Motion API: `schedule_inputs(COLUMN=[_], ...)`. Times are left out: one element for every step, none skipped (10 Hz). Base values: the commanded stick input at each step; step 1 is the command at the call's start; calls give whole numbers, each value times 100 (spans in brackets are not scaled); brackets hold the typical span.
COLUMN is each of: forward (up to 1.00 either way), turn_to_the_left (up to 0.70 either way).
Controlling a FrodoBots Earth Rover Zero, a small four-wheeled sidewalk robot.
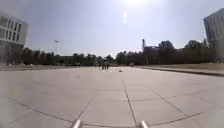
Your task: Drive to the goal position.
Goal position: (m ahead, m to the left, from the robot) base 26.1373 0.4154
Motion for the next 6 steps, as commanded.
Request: schedule_inputs(forward=[70, 70, 70, 70, 70, 70], turn_to_the_left=[0, 0, 0, 0, 0, 0])
